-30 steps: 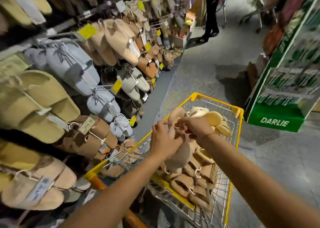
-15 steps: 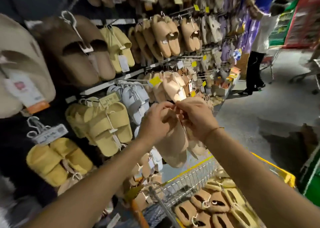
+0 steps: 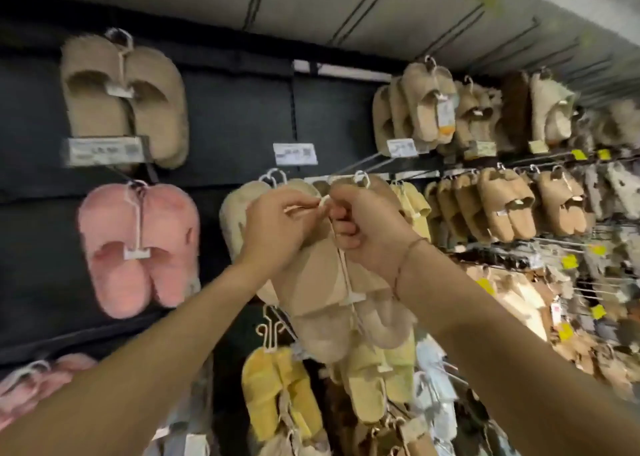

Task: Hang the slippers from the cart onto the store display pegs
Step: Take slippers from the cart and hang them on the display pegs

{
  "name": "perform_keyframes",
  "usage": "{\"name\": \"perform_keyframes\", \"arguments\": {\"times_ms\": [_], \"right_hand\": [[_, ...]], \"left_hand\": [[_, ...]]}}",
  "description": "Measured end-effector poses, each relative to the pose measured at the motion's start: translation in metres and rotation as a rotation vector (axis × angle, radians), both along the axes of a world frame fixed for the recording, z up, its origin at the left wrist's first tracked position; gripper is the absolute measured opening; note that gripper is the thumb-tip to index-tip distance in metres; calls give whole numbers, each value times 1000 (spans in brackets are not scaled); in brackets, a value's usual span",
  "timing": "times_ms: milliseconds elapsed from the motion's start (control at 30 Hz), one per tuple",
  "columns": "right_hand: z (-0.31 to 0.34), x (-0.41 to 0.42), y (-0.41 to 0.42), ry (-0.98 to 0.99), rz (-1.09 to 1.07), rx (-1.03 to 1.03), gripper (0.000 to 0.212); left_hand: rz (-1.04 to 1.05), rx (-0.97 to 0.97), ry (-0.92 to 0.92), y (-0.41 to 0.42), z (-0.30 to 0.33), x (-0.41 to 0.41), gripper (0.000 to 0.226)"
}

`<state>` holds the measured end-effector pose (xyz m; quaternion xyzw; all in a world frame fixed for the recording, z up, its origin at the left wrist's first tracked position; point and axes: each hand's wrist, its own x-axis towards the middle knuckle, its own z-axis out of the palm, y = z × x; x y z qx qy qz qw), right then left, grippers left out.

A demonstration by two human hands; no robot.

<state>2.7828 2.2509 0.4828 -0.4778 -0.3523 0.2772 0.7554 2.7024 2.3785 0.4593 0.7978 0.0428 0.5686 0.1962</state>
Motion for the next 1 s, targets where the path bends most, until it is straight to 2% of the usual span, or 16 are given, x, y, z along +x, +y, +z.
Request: {"name": "perform_keyframes", "arguments": {"times_ms": [133, 200, 267, 300, 367, 467, 533, 767, 1000], "right_hand": [[47, -60, 41, -264, 29, -40, 25], [67, -78, 55, -616, -196, -31, 29], [87, -90, 70, -1017, -557, 62, 30], [97, -97, 78, -1151, -693, 105, 30], [119, -110, 97, -1315, -770, 154, 36], [162, -132, 124, -1267, -632, 282, 26], [194, -149, 133, -1235, -587, 328, 24], [278, -179, 161, -942, -406, 255, 17], [317, -155, 220, -776, -393, 330, 11]], "left_hand": [[190, 82, -76, 39, 50, -66, 36], [255, 84, -67, 58, 77, -98, 28], [309, 41, -62, 74, 108, -132, 16], [325, 22, -68, 80, 123, -150, 14], [339, 22, -88, 89, 156, -182, 13], [362, 41, -118, 92, 207, -221, 14], [377, 15, -108, 93, 242, -237, 23], [397, -7, -56, 121, 322, -246, 42], [491, 52, -99, 160, 359, -207, 17]]}}
